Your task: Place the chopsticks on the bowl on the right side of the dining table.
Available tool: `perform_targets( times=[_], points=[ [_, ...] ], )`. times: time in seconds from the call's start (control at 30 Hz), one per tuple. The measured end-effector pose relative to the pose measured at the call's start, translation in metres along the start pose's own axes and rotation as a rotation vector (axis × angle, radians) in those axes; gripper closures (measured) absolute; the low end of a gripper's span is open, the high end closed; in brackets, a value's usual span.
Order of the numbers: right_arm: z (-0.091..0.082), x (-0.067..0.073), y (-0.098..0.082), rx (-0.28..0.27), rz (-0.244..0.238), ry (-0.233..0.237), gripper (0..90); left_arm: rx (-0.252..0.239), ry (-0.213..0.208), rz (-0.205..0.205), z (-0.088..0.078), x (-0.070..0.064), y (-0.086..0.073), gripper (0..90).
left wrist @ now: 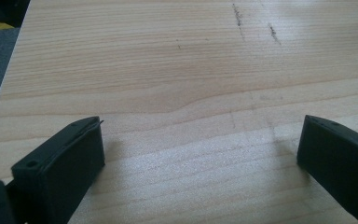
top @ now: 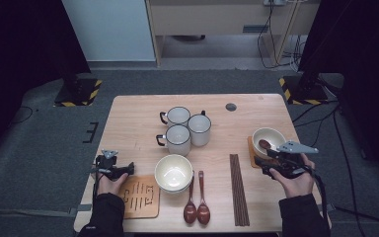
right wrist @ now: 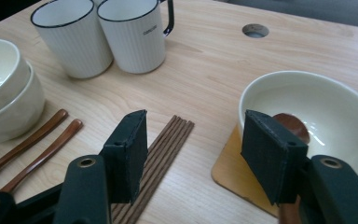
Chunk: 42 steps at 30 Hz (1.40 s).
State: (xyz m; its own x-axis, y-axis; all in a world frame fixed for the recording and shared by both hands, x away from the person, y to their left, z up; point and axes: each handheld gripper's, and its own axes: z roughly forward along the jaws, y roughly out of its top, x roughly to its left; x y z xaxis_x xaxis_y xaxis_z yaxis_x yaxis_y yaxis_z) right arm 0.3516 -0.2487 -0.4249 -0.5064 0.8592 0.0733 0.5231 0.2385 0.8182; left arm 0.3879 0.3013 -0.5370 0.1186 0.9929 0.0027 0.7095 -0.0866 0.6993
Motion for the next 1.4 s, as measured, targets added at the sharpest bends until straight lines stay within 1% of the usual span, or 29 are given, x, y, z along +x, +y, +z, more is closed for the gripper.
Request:
perform_targets(
  times=[0.1, 0.17, 0.27, 0.43, 0.63, 0.93, 1.17, 1.27, 1.3, 1.4],
  points=[
    [0.002, 0.004, -0.002, 0.004, 0.001, 0.005, 41.3, 0.0, 0.0, 0.0, 0.0, 0.0, 0.0, 0.0],
    [0.005, 0.006, -0.004, 0.008, -0.01, -0.002, 41.5, 0.0, 0.0, 0.0, 0.0, 0.0, 0.0, 0.0],
    [0.008, 0.009, -0.007, 0.019, -0.014, -0.003, 42.3, 0.0, 0.0, 0.0, 0.0, 0.0, 0.0, 0.0],
    [0.012, 0.013, -0.013, 0.018, -0.017, -0.008, 43.8, 0.0, 0.0, 0.0, 0.0, 0.0, 0.0, 0.0],
    [0.015, 0.019, -0.02, 0.033, -0.015, 0.004, 45.7, 0.0, 0.0, 0.0, 0.0, 0.0, 0.0, 0.0],
    [0.021, 0.024, -0.028, 0.05, -0.019, 0.007, 48.1, 0.001, 0.0, 0.001, 0.0, 0.0, 0.0, 0.0],
    [0.026, 0.025, -0.036, 0.067, -0.021, 0.009, 49.4, 0.0, 0.0, 0.001, 0.0, 0.0, 0.0, 0.0],
    [0.028, 0.026, -0.039, 0.08, -0.022, 0.013, 49.7, 0.0, 0.0, 0.0, 0.0, 0.0, 0.0, 0.0],
    [0.03, 0.027, -0.04, 0.082, -0.031, 0.013, 49.7, 0.0, 0.0, 0.001, 0.0, 0.0, 0.0, 0.0],
    [0.032, 0.028, -0.042, 0.096, -0.027, 0.015, 50.3, 0.0, 0.0, 0.0, 0.0, 0.0, 0.0, 0.0]
  ],
)
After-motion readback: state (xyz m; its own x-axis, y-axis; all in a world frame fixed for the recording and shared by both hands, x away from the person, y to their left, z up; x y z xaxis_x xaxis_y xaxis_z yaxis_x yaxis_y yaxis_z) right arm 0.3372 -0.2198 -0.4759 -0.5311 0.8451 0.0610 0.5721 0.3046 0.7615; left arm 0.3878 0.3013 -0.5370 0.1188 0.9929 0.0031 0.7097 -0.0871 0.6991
